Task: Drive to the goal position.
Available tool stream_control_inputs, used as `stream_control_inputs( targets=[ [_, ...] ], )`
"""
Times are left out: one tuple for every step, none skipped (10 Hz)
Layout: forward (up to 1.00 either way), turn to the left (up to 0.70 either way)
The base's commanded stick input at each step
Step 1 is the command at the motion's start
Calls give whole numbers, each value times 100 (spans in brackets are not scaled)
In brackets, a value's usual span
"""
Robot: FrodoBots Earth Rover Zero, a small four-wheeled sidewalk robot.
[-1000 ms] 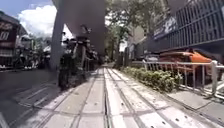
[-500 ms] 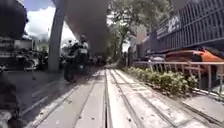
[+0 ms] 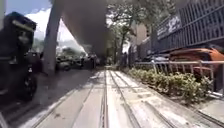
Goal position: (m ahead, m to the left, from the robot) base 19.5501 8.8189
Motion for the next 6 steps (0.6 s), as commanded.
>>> stream_control_inputs(
  targets=[
    [70, 0],
    [70, 0],
    [70, 5],
    [70, 12],
    [70, 14],
    [70, 10]
  ],
)
